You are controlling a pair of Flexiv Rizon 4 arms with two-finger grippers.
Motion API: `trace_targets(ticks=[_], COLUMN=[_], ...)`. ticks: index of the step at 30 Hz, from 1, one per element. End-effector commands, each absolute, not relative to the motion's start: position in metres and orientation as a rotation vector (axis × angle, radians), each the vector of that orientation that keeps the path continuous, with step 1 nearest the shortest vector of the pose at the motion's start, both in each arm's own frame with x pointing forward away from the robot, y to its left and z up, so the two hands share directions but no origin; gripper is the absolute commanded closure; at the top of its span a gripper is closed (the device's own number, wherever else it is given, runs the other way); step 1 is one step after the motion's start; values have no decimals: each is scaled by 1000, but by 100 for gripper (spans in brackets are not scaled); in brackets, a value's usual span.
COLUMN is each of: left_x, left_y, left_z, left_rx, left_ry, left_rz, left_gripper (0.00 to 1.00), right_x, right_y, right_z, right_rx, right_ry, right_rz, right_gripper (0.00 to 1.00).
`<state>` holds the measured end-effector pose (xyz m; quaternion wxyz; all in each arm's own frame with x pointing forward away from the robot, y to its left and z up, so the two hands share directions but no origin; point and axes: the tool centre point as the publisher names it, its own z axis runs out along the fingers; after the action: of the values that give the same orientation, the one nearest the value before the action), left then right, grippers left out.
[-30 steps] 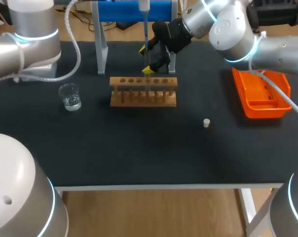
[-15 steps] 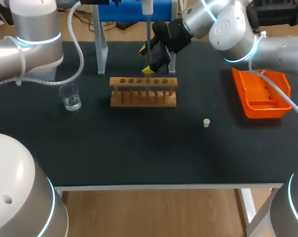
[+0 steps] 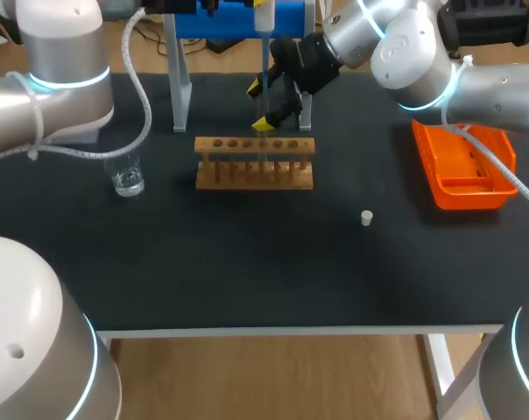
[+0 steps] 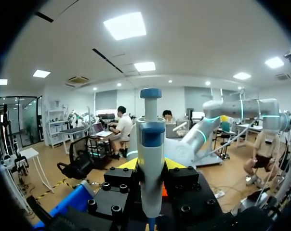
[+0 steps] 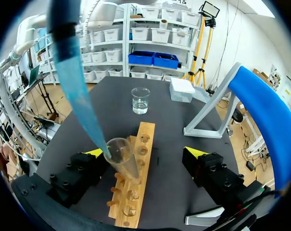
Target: Invert the test tube, pick up the pipette, mount the tip to pipette, aspirate from beaker and dispense into the tube, eject the tip, return the pipette, and cap with the stopper.
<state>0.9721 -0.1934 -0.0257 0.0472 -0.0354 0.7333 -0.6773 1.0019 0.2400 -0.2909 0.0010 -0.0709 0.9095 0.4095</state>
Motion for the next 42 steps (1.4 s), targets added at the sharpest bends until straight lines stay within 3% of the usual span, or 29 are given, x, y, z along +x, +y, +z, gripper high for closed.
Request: trace_targets(ticks=[1, 42], left_x=[968, 994], left_y=[-193, -192], left_z=[-25, -27], left_rx=[-117, -106], left_ry=[2235, 2246], left_rz=[-2058, -2038], left_gripper=[100, 100], right_x=[1002, 1002], right_y=[239, 239], right_z=[-289, -289], right_rx=[-224, -224], right_ry=[2861, 2861], right_rz=[1281, 1281], right_gripper=[0, 0])
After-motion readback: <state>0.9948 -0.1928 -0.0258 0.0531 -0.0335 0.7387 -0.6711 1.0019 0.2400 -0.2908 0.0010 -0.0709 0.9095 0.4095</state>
